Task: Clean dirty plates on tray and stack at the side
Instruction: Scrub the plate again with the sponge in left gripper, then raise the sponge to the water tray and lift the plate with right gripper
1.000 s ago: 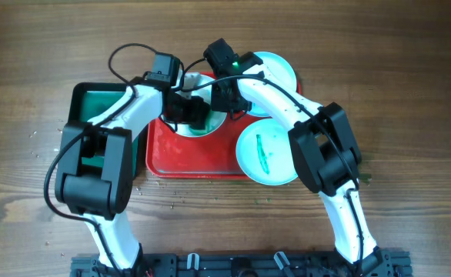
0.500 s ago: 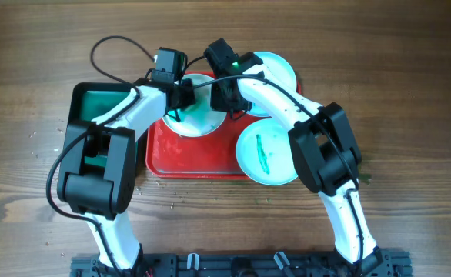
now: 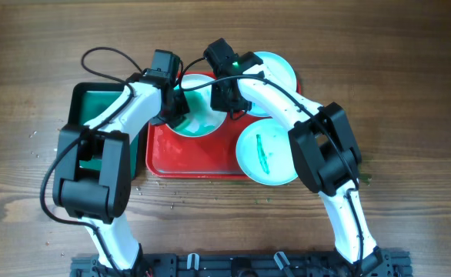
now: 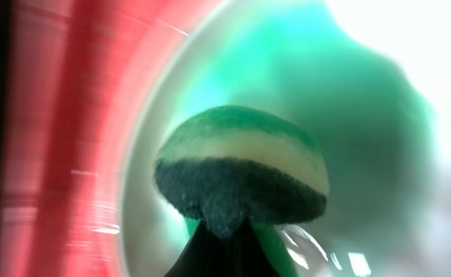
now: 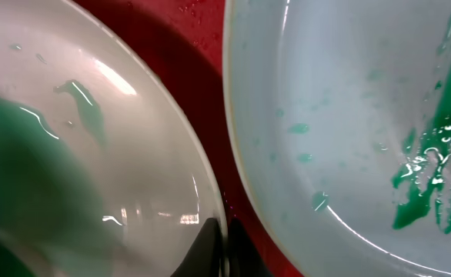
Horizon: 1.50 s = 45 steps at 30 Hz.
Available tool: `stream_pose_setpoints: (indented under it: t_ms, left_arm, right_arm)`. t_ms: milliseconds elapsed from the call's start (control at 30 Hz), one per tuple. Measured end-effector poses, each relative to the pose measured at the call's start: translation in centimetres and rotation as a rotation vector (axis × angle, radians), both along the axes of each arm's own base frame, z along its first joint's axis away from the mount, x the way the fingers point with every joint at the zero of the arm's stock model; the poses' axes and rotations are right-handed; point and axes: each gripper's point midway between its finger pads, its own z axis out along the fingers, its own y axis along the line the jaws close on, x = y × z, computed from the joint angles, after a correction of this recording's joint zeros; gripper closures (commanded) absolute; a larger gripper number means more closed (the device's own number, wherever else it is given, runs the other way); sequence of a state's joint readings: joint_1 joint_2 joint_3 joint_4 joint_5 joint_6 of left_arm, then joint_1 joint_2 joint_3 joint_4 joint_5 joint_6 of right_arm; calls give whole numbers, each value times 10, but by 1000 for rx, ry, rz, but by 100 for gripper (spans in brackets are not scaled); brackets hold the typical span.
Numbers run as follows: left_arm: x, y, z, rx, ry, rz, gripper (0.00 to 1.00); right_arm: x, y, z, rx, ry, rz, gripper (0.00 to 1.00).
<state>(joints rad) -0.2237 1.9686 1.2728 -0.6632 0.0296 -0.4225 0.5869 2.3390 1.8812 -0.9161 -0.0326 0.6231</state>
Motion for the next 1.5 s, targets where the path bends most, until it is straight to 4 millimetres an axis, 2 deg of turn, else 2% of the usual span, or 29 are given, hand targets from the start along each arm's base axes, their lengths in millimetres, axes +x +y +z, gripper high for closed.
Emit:
stream_pose_setpoints:
  t_ms: [133, 200, 367, 400, 500, 600, 767, 833, 933, 1133, 1200, 1300, 1400, 1500]
  left_arm:
    - [-23, -53, 3, -282, 55, -274, 96]
    - [-27, -71, 6, -379, 39, -363, 96]
    - [-10, -88, 9, -450, -73, -452, 96]
    - [0, -91, 10, -440, -122, -466, 96]
    - [26, -81, 9, -343, -214, -423, 96]
    - [48, -60, 7, -211, -272, -319, 96]
    - [63, -22, 4, -21, -297, -117, 96]
    - [61, -11, 4, 24, -280, -51, 96]
    - [45, 4, 2, 68, -201, 63, 96]
    - [11, 9, 1, 41, -46, 130, 96]
    - [3, 11, 1, 35, -13, 140, 96]
    - [-5, 15, 4, 17, 21, 159, 96]
    - [-10, 28, 15, -22, 44, 200, 96]
    - [0, 47, 49, -81, -24, 246, 96]
  right_arm:
    - [0, -1, 0, -2, 0, -1, 96]
    - [0, -1, 0, -4, 0, 2, 96]
    - [0, -2, 0, -6, -1, 5, 96]
    - [0, -2, 0, -6, -1, 5, 96]
    - [0, -2, 0, -6, -1, 5, 96]
    - [0, -2, 0, -6, -1, 5, 96]
    - [0, -1, 0, -5, -1, 5, 96]
    - [0, -1, 0, -5, -1, 5, 96]
    - [0, -1, 0, -5, -1, 5, 96]
    - [0, 0, 0, -1, 1, 24, 95]
    - [0, 0, 0, 8, 6, 24, 85]
    - [-6, 0, -4, 22, 33, 36, 75]
    - [-10, 4, -4, 43, 49, 49, 68]
    - [-10, 7, -4, 60, 53, 54, 64]
